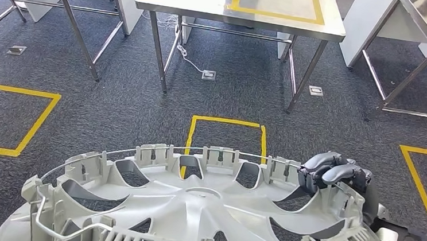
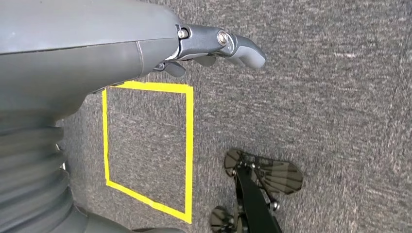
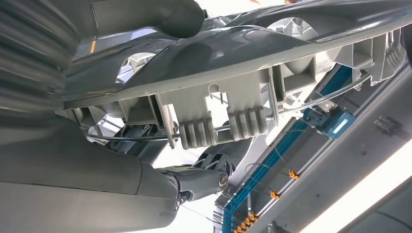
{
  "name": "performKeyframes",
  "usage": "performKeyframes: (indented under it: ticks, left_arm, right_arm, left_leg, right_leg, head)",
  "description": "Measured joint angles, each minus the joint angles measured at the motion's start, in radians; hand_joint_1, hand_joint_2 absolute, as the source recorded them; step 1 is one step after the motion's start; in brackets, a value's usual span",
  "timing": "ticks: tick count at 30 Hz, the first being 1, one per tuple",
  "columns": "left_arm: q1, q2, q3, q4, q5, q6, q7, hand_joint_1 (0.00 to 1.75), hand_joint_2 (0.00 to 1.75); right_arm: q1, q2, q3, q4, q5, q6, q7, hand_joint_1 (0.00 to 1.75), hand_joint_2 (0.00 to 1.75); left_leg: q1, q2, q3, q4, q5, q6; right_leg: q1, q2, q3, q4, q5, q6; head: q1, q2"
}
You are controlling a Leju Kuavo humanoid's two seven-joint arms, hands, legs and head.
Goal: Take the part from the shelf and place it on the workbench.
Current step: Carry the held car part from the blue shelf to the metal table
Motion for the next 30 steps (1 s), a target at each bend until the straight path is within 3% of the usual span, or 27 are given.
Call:
performKeyframes:
  ticks: [2, 4, 6, 9, 11, 13, 14, 15, 16, 17, 19, 20, 23, 25, 28, 29, 30]
  left_arm:
    - [0.000, -0.001, 0.000, 0.000, 0.000, 0.000, 0.000, 0.00, 1.75]
    - [-0.001, -0.003, 0.000, 0.000, 0.000, 0.000, 0.000, 0.00, 1.75]
    - [-0.001, -0.004, 0.000, 0.000, 0.000, 0.000, 0.000, 0.00, 1.75]
    - [-0.003, -0.003, 0.000, 0.000, 0.000, -0.001, 0.000, 0.00, 1.75]
    - [-0.003, -0.003, 0.000, 0.000, 0.000, -0.002, 0.000, 0.00, 1.75]
    - [-0.001, -0.003, 0.000, 0.000, -0.001, -0.002, 0.001, 0.00, 1.75]
    - [0.000, -0.002, 0.000, 0.000, -0.001, -0.002, 0.002, 0.00, 1.75]
    - [0.001, -0.001, 0.000, 0.000, -0.001, -0.002, 0.003, 0.00, 1.75]
    - [0.002, 0.000, 0.000, 0.000, -0.001, -0.002, 0.003, 0.00, 1.75]
    - [0.002, 0.001, 0.000, 0.000, -0.001, -0.002, 0.003, 0.00, 1.75]
    - [0.001, 0.002, -0.001, 0.000, -0.002, -0.002, 0.004, 0.00, 1.75]
    - [0.001, 0.002, -0.001, 0.000, -0.002, -0.002, 0.004, 0.00, 1.75]
    - [0.001, 0.001, -0.001, 0.000, -0.002, -0.002, 0.004, 0.00, 1.75]
    - [0.000, 0.001, -0.001, 0.000, -0.003, -0.003, 0.004, 0.00, 1.75]
    - [-0.001, 0.001, -0.001, -0.001, -0.003, -0.004, 0.004, 0.00, 1.75]
    - [0.000, 0.001, -0.001, -0.001, -0.003, -0.005, 0.005, 0.00, 1.75]
    - [0.000, 0.001, -0.001, -0.001, -0.003, -0.006, 0.006, 0.00, 1.75]
  right_arm:
    - [0.002, 0.000, 0.000, -0.001, 0.003, 0.000, 0.000, 1.75, 1.75]
    - [0.002, 0.001, 0.000, -0.002, 0.004, -0.001, 0.000, 1.75, 1.75]
    - [0.003, 0.001, 0.000, -0.003, 0.006, -0.001, -0.001, 1.75, 1.75]
    - [0.006, 0.004, 0.000, -0.006, 0.010, -0.002, 0.000, 1.75, 1.75]
    - [0.007, 0.007, 0.000, -0.008, 0.010, -0.003, -0.001, 1.75, 1.75]
    - [0.008, 0.009, 0.000, -0.008, 0.009, -0.004, -0.001, 1.75, 1.75]
    - [0.010, 0.010, 0.000, -0.008, 0.009, -0.004, 0.000, 1.75, 1.75]
    - [0.011, 0.010, 0.000, -0.008, 0.010, -0.004, 0.000, 1.75, 1.75]
    - [0.013, 0.010, 0.000, -0.008, 0.011, -0.004, 0.000, 1.75, 1.75]
    - [0.013, 0.011, 0.000, -0.008, 0.011, -0.005, 0.000, 1.75, 1.75]
    - [0.014, 0.013, 0.001, -0.009, 0.012, -0.008, 0.000, 1.75, 1.75]
    - [0.014, 0.014, 0.001, -0.009, 0.012, -0.009, 0.000, 1.75, 1.75]
    - [0.015, 0.015, 0.002, -0.010, 0.012, -0.013, 0.000, 1.75, 1.75]
    - [0.012, 0.015, 0.002, -0.011, 0.011, -0.014, 0.000, 1.75, 1.75]
    - [0.007, 0.015, 0.002, -0.012, 0.003, -0.014, 0.000, 1.75, 1.75]
    - [0.007, 0.015, 0.002, -0.012, -0.001, -0.014, 0.000, 1.75, 1.75]
    - [0.007, 0.015, 0.002, -0.012, -0.004, -0.013, 0.000, 1.75, 1.75]
  left_leg:
    - [0.000, -0.001, 0.014, 0.000, -0.010, -0.004]
    - [-0.003, -0.001, 0.024, -0.001, -0.021, -0.013]
    - [-0.004, 0.000, 0.029, -0.005, -0.026, -0.026]
    - [-0.004, 0.002, 0.032, 0.008, -0.040, -0.044]
    - [-0.004, 0.001, -0.011, 0.098, -0.081, -0.048]
    - [-0.004, 0.000, -0.088, 0.227, -0.125, -0.049]
    - [-0.004, 0.000, -0.115, 0.263, -0.126, -0.049]
    - [-0.005, 0.000, -0.126, 0.263, -0.105, -0.049]
    - [-0.005, 0.000, -0.117, 0.224, -0.067, -0.047]
    - [-0.005, 0.000, -0.093, 0.157, -0.019, -0.043]
    - [-0.007, -0.002, -0.045, 0.038, 0.034, -0.035]
    - [-0.009, -0.003, -0.032, 0.008, 0.039, -0.030]
    - [-0.009, -0.005, -0.021, -0.006, 0.028, -0.013]
    - [-0.004, -0.005, -0.007, -0.010, 0.021, -0.001]
    - [-0.002, -0.005, 0.005, -0.012, 0.008, 0.004]
    - [-0.002, -0.005, 0.009, -0.011, 0.003, 0.003]
    - [-0.002, -0.005, 0.016, -0.011, -0.003, 0.001]
  right_leg:
    - [0.001, -0.003, 0.042, -0.122, 0.087, -0.008]
    - [0.008, -0.008, 0.089, -0.236, 0.132, -0.019]
    - [0.014, -0.007, 0.100, -0.263, 0.127, -0.029]
    - [0.009, -0.003, 0.114, -0.276, 0.124, -0.049]
    - [0.006, -0.004, 0.130, -0.283, 0.119, -0.061]
    - [0.009, -0.003, 0.141, -0.283, 0.108, -0.068]
    - [0.010, -0.002, 0.148, -0.283, 0.101, -0.069]
    - [0.012, 0.000, 0.156, -0.282, 0.095, -0.069]
    - [0.012, 0.002, 0.166, -0.282, 0.088, -0.068]
    - [0.012, 0.003, 0.176, -0.282, 0.080, -0.065]
    - [0.016, 0.005, 0.189, -0.279, 0.065, -0.056]
    - [0.018, 0.006, 0.192, -0.279, 0.060, -0.051]
    - [0.017, 0.007, 0.195, -0.267, 0.058, -0.034]
    - [0.014, 0.004, 0.173, -0.216, 0.038, -0.022]
    - [0.006, 0.001, 0.058, -0.039, -0.029, -0.008]
    - [0.003, 0.000, 0.023, 0.003, -0.036, -0.005]
    - [0.001, 0.000, 0.005, 0.010, -0.020, -0.003]
  head:
    - [0.002, 0.000]
    - [0.004, 0.000]
    - [0.004, 0.000]
    - [0.001, 0.000]
    - [-0.005, 0.000]
    - [-0.009, 0.000]
    - [-0.010, 0.000]
    - [-0.011, 0.000]
    - [-0.012, 0.000]
    - [-0.013, 0.000]
    - [-0.015, 0.000]
    - [-0.015, 0.000]
    - [-0.014, 0.000]
    - [-0.010, 0.000]
    - [-0.004, 0.000]
    - [-0.003, 0.000]
    - [-0.002, 0.000]
